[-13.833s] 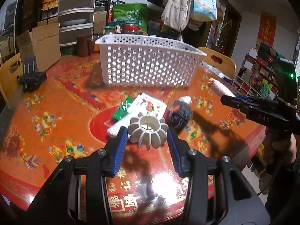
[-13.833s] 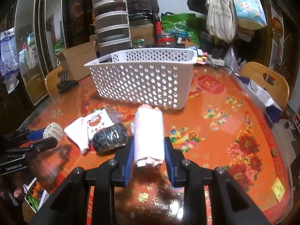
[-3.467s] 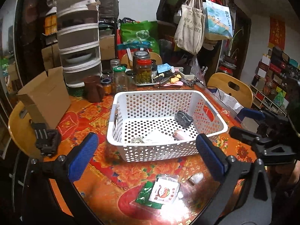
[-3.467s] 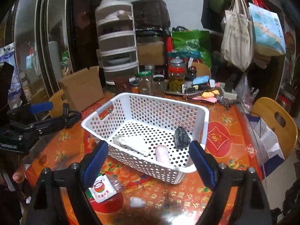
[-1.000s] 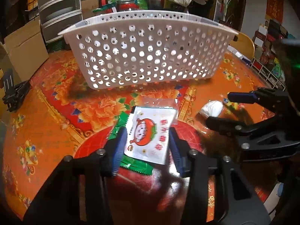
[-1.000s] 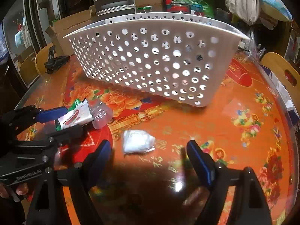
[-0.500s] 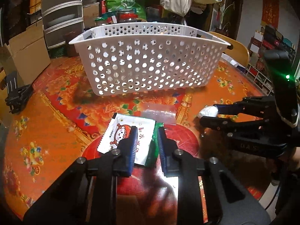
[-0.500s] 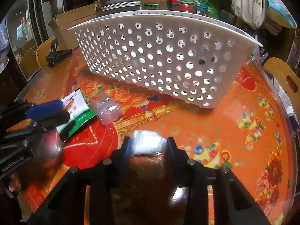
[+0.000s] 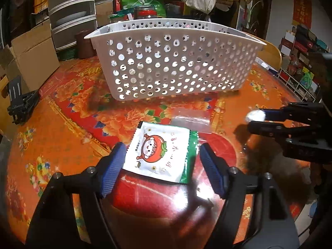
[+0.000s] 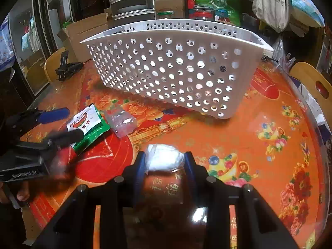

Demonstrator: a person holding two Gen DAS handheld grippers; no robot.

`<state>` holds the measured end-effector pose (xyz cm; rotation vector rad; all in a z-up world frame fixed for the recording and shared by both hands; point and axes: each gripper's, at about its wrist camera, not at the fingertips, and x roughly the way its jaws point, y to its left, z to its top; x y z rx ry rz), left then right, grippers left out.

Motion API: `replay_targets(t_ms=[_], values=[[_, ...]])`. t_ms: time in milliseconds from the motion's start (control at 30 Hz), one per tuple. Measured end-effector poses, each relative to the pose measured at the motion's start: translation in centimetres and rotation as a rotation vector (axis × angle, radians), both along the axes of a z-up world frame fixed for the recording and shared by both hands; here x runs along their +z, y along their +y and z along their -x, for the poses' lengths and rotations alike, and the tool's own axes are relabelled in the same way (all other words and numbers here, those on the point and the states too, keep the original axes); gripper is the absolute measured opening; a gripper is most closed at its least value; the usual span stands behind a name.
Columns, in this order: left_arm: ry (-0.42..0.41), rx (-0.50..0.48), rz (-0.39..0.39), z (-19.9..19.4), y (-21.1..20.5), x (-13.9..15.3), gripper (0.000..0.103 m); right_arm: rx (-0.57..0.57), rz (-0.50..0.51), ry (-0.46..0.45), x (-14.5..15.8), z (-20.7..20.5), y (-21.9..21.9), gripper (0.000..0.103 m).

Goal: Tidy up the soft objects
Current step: 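Lift both held items off the table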

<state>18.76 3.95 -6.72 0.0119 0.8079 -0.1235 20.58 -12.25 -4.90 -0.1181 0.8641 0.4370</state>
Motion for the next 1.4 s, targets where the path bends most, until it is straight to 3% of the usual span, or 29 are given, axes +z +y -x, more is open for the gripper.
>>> replay_targets(t_ms=[367,433,500,833,1400], values=[[0.083,0.009,0.004,-2.2,0.2,-1.4,0.071,0.001,-0.029,0.004,-0.2,0.1,-1.0,0.037],[0.082,0.006,-0.001,-2.3,0.0,-1.4,0.059,-0.001,-0.033,0.005,-0.2,0.1,-1.1,0.037],[0.083,0.009,-0.014,-2.4,-0.3,-1.4,0.057,-0.001,-0.037,0.005,-0.2,0.1,-1.3,0.037],[0.038,0.015,-0.004,-1.2,0.2,-0.4,0.038,-0.005,-0.047,0.001,0.0,0.4,-1.7,0.037],[-0.057,0.003,0.013,1.9,1.1,2.2,0.032,0.002,-0.053,-0.025,1.2,1.3,-1.3,0.037]])
